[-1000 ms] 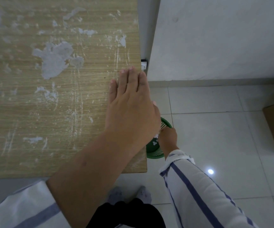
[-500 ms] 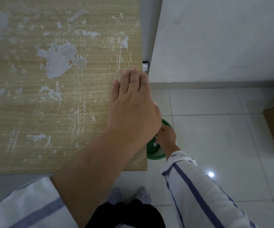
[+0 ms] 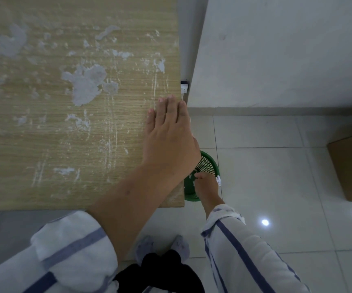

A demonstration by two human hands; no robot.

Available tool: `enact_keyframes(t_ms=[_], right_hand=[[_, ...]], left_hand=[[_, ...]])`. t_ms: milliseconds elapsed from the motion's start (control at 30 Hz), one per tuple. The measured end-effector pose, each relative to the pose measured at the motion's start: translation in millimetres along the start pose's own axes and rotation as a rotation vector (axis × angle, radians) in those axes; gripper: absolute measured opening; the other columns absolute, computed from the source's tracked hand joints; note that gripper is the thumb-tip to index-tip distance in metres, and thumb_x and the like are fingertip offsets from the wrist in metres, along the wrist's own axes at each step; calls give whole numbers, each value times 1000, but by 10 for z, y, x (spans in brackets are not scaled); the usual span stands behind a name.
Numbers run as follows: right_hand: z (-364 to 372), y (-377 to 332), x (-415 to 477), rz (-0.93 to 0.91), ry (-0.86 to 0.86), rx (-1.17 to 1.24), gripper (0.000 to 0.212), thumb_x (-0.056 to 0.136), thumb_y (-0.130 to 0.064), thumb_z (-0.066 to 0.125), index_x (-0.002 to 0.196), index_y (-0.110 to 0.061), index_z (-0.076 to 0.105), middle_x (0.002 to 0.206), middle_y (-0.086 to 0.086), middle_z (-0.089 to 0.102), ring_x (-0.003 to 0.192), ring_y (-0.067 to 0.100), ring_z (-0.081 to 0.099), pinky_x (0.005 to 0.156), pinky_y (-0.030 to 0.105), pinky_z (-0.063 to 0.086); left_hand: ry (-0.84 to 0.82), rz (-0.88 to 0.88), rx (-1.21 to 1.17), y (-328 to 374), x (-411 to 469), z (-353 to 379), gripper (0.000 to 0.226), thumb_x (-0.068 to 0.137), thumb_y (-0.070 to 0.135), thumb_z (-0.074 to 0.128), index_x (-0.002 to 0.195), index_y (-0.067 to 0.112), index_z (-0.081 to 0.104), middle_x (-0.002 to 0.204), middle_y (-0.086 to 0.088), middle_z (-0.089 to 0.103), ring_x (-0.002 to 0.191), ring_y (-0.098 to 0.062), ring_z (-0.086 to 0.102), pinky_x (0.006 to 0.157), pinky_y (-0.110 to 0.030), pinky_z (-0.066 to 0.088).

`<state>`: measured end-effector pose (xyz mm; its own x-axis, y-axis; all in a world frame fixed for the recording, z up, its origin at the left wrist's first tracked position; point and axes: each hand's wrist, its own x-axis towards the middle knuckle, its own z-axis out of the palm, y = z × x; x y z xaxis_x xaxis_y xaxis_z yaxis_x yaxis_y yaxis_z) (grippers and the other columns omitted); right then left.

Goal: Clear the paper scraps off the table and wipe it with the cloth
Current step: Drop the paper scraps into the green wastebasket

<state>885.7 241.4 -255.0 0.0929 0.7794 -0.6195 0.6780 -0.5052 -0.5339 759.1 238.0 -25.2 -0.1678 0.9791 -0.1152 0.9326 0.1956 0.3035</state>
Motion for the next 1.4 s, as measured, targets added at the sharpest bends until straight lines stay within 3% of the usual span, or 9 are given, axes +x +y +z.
enact_keyframes(t_ms=[167,300,367,633,833,1033,1167,1300,1400], right_hand=[[-47,81,5,-4,-55,-88,35,90,-7,48,124,-10,55,127,10,56,116,26,52,88,26,42],[62,199,114,-22,-69,-195,33,90,-6,48,122,-10,55,122,13,58,104,25,56,68,21,42],[114,274,183,-12,-80,-204,32,90,-6,48,121,-8,55,120,14,58,104,26,56,66,18,43],[173,679,555,59,-20,-297,28,91,-13,43,115,-2,54,110,13,59,103,27,55,91,29,47],[223,964,901,111,-43,-412,39,91,-16,39,130,-12,42,138,18,30,119,33,41,101,38,38],[356,1071,1185,117,-95,-413,45,90,-18,43,135,-19,36,148,14,17,129,36,31,105,44,33],[380,1076,1215,140,-23,-304,47,87,-17,48,130,2,39,135,19,38,120,32,42,96,38,40],[343,904,1115,70,-18,-266,40,88,-11,51,124,4,42,124,18,50,110,30,51,95,34,46],[287,721,977,-66,-81,-369,36,92,-9,45,127,-1,46,132,14,48,119,27,46,102,34,40]], left_hand=[[-13,-3,5,10,-9,3,69,93,25,34,148,10,-4,158,-10,-8,145,-25,-12,118,-41,-7],[2,-5,-14,9,4,28,69,92,22,34,149,11,-3,158,-8,-7,145,-23,-12,119,-41,-6],[9,-6,-11,-4,8,41,69,91,21,35,149,11,-3,159,-7,-7,145,-23,-11,119,-41,-6],[18,65,53,-37,-23,47,65,94,23,34,149,12,1,159,-6,-5,145,-21,-9,119,-40,-3],[27,107,79,-69,-70,62,62,95,24,36,149,14,7,159,-3,-2,145,-17,-6,117,-33,-3],[100,101,59,-52,-80,95,57,95,24,39,148,19,20,159,2,6,145,-12,0,108,-24,-2],[112,104,65,-35,-55,106,53,96,28,33,147,19,22,159,2,8,145,-12,1,104,-23,-4],[79,70,28,3,-68,92,56,96,25,36,148,19,18,159,3,3,145,-10,-4,108,-23,-7],[72,79,41,27,-71,78,58,94,24,33,148,14,16,159,-3,3,145,-16,-3,114,-31,-5]])
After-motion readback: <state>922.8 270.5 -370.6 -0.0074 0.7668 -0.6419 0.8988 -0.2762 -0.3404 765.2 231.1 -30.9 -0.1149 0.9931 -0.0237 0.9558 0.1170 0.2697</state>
